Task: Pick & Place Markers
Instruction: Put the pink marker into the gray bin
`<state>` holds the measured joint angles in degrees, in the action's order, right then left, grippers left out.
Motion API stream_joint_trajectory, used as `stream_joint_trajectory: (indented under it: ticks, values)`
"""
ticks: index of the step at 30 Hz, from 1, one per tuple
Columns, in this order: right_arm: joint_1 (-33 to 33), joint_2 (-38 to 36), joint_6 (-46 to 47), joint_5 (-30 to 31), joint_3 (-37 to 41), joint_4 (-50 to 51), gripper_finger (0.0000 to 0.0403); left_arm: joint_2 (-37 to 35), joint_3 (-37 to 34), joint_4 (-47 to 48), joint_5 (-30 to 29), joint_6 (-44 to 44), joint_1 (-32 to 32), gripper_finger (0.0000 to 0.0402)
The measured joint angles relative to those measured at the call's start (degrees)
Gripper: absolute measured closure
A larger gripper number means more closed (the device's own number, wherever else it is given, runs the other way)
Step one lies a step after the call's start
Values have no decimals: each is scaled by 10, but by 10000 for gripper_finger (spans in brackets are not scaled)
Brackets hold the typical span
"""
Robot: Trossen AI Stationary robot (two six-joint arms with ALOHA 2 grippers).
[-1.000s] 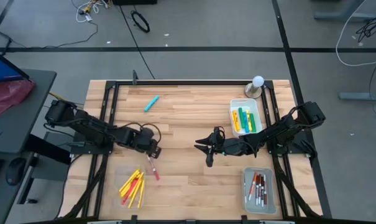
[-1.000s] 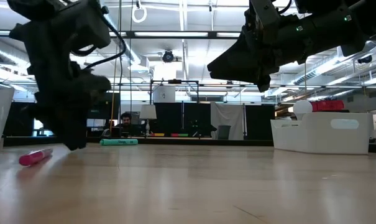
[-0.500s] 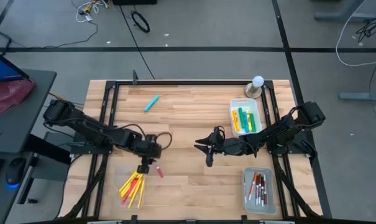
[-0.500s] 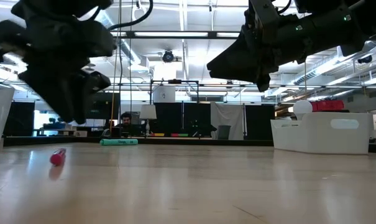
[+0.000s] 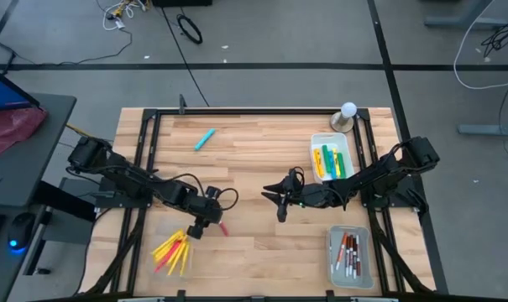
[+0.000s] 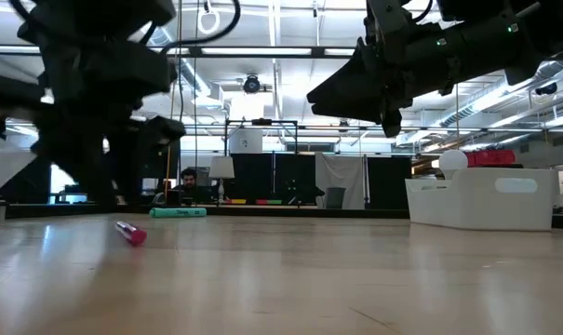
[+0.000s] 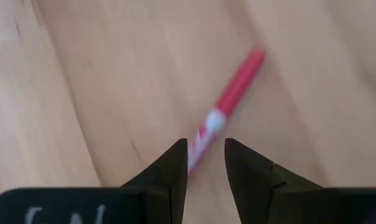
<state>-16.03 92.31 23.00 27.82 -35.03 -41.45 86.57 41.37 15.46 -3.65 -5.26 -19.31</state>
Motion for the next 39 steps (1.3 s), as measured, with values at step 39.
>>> stream_joint_trajectory:
  ticks: [39]
  values:
    - [-5, -3, 16, -31, 1, 42, 300, 139, 23, -126, 73, -104, 128, 301]
